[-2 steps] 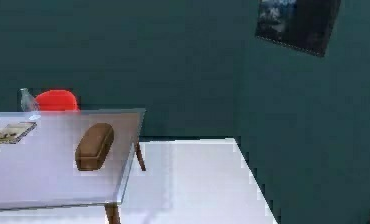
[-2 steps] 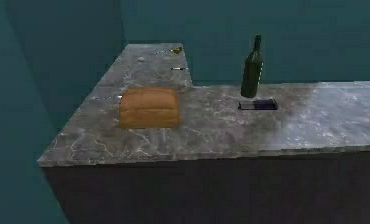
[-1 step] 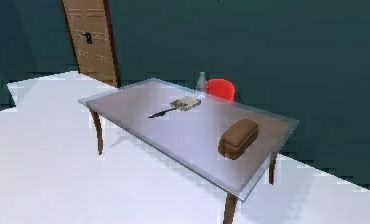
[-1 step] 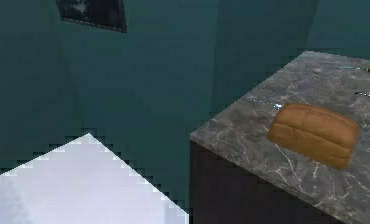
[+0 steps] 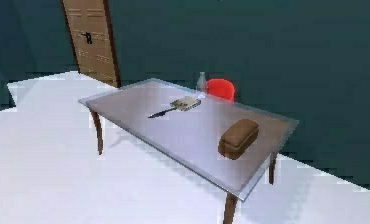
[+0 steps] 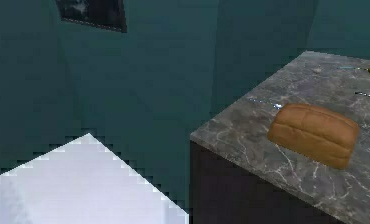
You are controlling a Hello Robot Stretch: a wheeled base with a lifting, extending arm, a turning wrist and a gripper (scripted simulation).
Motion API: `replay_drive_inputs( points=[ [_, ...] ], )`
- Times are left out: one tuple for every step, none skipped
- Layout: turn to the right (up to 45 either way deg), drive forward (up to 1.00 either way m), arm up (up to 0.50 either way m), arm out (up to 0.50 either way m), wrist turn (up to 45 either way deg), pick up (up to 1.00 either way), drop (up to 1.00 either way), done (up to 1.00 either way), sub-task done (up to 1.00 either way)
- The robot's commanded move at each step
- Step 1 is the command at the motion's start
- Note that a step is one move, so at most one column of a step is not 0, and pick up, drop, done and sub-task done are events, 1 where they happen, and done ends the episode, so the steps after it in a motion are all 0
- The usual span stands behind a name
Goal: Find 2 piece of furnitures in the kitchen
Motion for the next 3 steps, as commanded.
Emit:
replay_drive_inputs(
  points=[
    [45.0,0.00,0.00,0.00,0.0,0.00,0.00,0.00,0.00],
    [9.0,0.00,0.00,0.00,0.0,0.00,0.00,0.00,0.00],
    [0.0,0.60,0.00,0.00,0.0,0.00,0.00,0.00,0.00]
  ],
)
